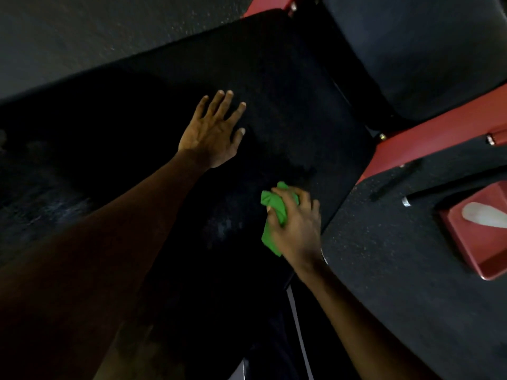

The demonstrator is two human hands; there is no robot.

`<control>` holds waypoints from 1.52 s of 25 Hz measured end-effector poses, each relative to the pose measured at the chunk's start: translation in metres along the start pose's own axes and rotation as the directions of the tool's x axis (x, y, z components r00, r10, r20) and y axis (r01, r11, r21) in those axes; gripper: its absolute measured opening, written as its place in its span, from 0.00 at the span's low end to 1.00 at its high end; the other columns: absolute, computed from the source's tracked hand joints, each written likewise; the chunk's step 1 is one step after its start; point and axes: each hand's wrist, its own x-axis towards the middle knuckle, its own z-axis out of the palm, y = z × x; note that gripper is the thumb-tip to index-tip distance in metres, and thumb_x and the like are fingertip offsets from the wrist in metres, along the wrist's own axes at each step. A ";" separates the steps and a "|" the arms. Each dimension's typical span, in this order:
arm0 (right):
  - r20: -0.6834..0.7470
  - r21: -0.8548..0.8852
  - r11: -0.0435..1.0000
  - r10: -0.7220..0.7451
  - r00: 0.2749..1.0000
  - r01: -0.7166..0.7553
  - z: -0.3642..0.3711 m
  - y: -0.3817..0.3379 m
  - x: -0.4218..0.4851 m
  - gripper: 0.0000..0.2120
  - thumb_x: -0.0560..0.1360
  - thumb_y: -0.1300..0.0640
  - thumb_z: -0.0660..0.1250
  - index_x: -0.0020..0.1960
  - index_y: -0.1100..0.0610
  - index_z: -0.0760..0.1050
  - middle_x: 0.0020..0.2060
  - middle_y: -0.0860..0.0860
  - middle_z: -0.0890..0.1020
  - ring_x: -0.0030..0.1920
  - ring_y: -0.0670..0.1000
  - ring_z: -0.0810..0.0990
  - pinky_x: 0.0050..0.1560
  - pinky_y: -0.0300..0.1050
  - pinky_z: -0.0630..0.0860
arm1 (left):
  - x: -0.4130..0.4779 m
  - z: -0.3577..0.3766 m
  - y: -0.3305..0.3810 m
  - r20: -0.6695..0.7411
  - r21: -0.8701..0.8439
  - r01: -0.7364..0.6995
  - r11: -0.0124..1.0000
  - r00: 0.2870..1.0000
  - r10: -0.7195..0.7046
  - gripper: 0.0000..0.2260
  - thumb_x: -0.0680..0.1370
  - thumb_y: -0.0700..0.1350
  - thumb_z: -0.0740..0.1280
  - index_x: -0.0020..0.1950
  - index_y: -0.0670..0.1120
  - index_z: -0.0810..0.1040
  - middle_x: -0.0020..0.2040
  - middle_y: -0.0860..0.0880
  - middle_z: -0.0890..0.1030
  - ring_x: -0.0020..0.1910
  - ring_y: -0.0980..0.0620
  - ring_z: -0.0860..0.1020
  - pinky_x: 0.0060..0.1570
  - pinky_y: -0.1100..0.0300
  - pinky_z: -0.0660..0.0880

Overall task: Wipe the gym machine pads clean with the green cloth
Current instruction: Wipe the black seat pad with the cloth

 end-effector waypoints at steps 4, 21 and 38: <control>0.011 -0.037 0.995 -0.089 0.996 0.090 -0.001 0.018 -0.003 0.20 0.76 0.46 0.67 0.67 0.44 0.74 0.64 0.49 0.74 0.59 0.55 0.72 0.57 0.52 0.71 | 0.001 0.000 -0.001 -0.005 -0.005 0.005 1.000 1.000 -0.005 0.28 0.83 0.58 0.48 0.82 0.50 0.51 0.82 0.42 0.51 0.81 0.43 0.49 0.78 0.45 0.46; -0.142 0.053 0.989 0.141 0.980 -0.135 0.005 0.027 0.096 0.25 0.73 0.48 0.64 0.70 0.46 0.72 0.74 0.52 0.68 0.73 0.61 0.67 0.65 0.63 0.74 | 0.002 0.000 -0.001 0.004 0.015 -0.024 1.000 1.000 0.024 0.29 0.83 0.59 0.48 0.82 0.48 0.52 0.82 0.41 0.51 0.81 0.42 0.48 0.78 0.44 0.46; -0.149 0.101 0.978 0.198 0.969 -0.185 -0.001 0.046 0.086 0.25 0.74 0.51 0.67 0.71 0.45 0.73 0.74 0.50 0.68 0.70 0.57 0.69 0.67 0.58 0.72 | -0.006 0.019 0.059 0.035 -0.010 -0.088 0.996 0.995 0.089 0.29 0.84 0.58 0.47 0.82 0.48 0.49 0.81 0.39 0.50 0.81 0.41 0.48 0.78 0.44 0.45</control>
